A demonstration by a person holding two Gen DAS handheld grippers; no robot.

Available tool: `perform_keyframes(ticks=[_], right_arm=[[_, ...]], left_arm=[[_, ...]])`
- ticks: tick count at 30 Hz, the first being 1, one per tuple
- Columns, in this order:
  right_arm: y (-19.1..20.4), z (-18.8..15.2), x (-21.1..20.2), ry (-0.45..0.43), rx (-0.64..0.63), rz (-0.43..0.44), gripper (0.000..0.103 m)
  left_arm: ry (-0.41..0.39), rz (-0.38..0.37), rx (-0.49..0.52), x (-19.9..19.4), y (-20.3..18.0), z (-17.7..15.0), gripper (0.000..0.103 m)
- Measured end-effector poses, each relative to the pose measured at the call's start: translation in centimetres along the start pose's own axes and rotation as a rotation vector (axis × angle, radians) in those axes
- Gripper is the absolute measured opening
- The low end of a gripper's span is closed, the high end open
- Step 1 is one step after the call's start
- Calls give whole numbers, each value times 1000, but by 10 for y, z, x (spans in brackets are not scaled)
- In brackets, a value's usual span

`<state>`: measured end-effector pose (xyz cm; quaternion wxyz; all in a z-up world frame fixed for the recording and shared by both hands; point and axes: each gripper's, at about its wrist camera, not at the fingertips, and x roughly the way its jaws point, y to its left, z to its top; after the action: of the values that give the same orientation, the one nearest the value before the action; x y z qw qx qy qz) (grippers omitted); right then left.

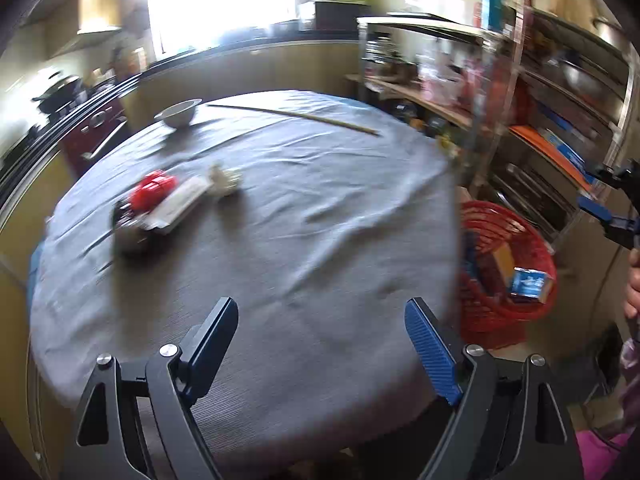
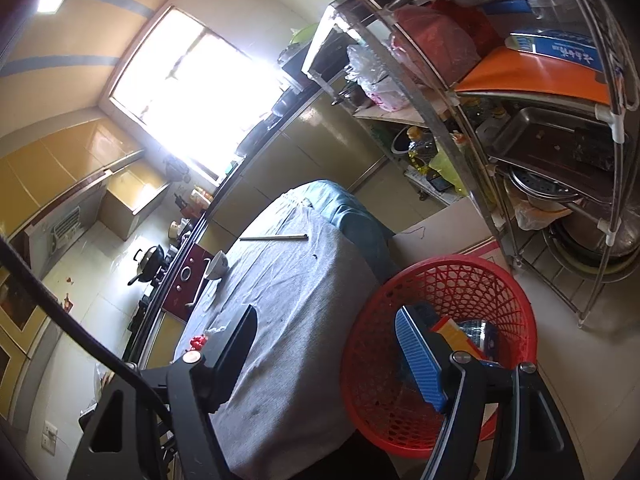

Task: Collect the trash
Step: 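Move the left tool to the black plastic bag and close on it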

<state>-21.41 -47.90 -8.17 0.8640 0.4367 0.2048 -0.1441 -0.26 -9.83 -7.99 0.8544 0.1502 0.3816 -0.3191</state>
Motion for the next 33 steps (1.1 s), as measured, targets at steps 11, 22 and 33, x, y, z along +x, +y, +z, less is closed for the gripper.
perform_keyframes(ticks=[11, 22, 33], right_arm=[[35, -16, 25, 72, -86, 11, 75], [40, -34, 54, 151, -125, -21, 75], [36, -38, 61, 171, -116, -45, 75]], left_arm=[[-32, 133, -202, -9, 96, -5, 86], [-22, 130, -448, 17, 180, 34, 86], [67, 74, -613, 77, 223, 67, 85]])
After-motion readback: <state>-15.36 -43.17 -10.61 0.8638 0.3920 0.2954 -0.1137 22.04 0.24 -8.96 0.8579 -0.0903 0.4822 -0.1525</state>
